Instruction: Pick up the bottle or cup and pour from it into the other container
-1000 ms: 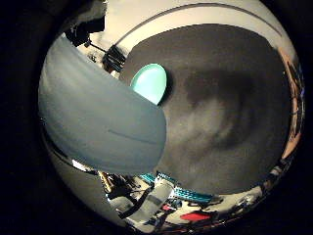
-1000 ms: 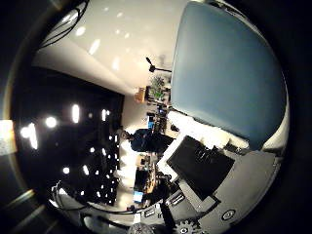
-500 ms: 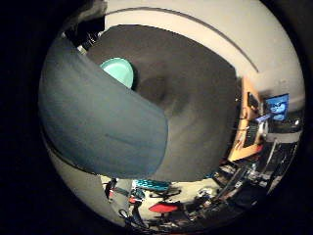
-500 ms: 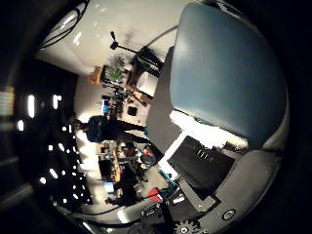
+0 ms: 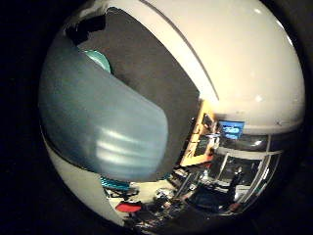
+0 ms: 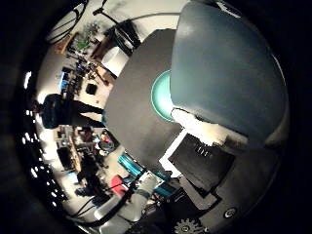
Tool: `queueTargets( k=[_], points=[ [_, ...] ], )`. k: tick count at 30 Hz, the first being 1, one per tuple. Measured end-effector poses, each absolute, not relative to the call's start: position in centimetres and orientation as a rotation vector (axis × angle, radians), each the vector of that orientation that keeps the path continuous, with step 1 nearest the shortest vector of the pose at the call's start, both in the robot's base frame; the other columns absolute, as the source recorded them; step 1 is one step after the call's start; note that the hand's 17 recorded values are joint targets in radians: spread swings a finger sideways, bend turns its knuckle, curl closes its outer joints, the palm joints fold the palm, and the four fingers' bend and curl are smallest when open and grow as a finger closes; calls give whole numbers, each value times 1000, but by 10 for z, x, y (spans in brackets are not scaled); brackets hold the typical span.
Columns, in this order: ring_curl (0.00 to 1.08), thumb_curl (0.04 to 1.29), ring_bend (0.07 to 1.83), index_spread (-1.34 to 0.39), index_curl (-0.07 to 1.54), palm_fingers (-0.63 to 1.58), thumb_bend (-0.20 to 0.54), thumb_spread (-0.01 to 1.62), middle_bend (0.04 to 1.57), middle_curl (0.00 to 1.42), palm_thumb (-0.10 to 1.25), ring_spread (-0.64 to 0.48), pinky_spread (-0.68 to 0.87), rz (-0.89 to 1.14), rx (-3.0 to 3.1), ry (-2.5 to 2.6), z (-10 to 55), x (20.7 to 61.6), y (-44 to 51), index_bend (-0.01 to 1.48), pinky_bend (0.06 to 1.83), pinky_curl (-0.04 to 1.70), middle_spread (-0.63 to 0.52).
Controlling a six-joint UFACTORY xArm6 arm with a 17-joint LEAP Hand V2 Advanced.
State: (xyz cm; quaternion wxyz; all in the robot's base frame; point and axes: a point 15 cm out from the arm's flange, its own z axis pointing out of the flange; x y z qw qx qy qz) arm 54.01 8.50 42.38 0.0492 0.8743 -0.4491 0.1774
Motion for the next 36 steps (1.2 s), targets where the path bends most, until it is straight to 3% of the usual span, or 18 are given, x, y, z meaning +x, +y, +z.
queueTargets(
  k=[16, 36],
  points=[
    [703, 740, 1085, -623, 1106, 938, -36, 430, 823, 963, 910, -324, -508, 710, 2435, -1013, 361, 569, 122, 259, 988, 799, -340],
    [722, 733, 1072, -648, 1127, 937, -36, 443, 789, 994, 918, -331, -514, 757, 2300, -823, 342, 563, 144, 218, 969, 816, -357]
  ],
)
